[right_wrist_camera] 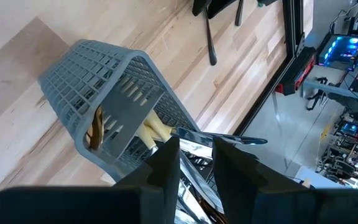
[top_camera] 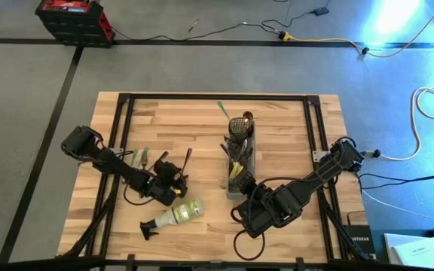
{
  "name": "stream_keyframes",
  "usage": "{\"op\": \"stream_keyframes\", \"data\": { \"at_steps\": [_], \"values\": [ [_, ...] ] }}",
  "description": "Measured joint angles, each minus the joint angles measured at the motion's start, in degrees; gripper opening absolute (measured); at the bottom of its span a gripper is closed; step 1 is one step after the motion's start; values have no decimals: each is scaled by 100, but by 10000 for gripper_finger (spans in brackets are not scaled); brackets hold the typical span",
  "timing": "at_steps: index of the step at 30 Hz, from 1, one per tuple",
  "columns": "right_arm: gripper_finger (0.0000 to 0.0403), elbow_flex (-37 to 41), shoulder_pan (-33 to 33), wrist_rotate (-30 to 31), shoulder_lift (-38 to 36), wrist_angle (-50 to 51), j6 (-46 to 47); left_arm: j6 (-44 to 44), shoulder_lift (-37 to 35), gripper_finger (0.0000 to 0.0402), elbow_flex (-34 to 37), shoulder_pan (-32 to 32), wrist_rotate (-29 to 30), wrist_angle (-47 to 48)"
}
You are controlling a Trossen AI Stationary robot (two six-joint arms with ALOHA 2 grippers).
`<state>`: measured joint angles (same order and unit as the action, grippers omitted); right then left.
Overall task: Sort silverware
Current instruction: Put the fork into the silverware basket
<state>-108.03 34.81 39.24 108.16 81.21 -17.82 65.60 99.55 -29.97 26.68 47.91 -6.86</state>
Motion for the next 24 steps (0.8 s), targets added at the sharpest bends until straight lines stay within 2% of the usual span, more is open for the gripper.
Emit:
{"op": "stream_keyframes", "data": {
  "at_steps": [4, 10, 18, 24],
  "values": [
    [76, 0, 0, 5, 0, 7, 0, -180, -31, 166, -64, 42, -13, 123],
    [76, 0, 4, 152, 0, 385, 27, -498, -142, 102, -99, 48, -136, 172],
    [76, 0, 4, 210, 0, 882, 563, -1260, -171, 13, -114, -7, -227, 60],
    [76, 0, 4, 48, -36, 879, 917, -1814, -175, 4, -111, -191, -313, -6]
  ]
}}
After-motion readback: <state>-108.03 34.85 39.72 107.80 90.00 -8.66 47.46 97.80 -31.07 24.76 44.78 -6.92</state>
